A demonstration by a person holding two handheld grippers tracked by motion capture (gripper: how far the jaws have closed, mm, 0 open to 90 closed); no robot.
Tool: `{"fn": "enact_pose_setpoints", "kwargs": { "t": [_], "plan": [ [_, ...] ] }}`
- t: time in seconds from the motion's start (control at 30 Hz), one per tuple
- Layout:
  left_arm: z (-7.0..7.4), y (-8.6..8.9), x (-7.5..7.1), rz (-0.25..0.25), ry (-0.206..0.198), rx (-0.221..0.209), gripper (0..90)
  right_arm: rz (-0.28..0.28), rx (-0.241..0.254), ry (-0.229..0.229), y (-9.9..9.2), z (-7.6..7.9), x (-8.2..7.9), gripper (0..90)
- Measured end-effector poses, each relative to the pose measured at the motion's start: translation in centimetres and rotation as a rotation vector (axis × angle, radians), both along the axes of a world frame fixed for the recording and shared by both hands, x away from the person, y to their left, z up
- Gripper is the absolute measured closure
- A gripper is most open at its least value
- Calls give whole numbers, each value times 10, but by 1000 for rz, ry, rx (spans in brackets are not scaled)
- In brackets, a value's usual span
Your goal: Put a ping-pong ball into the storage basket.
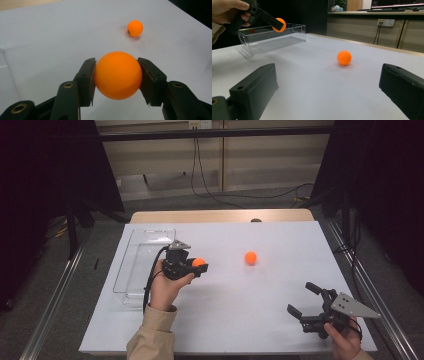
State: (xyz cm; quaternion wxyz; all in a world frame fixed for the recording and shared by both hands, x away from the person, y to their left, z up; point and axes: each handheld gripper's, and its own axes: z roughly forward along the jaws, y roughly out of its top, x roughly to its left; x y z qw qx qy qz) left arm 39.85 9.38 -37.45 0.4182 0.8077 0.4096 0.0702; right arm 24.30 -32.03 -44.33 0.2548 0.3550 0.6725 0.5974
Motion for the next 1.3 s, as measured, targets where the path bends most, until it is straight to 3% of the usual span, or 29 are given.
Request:
{"fn": "enact_pose_setpoints", "kwargs": {
  "t": [1.3],
  "plan": [
    [10,23,1,58,-18,20,509,-3,-11,0,0,0,0,6]
  ]
}}
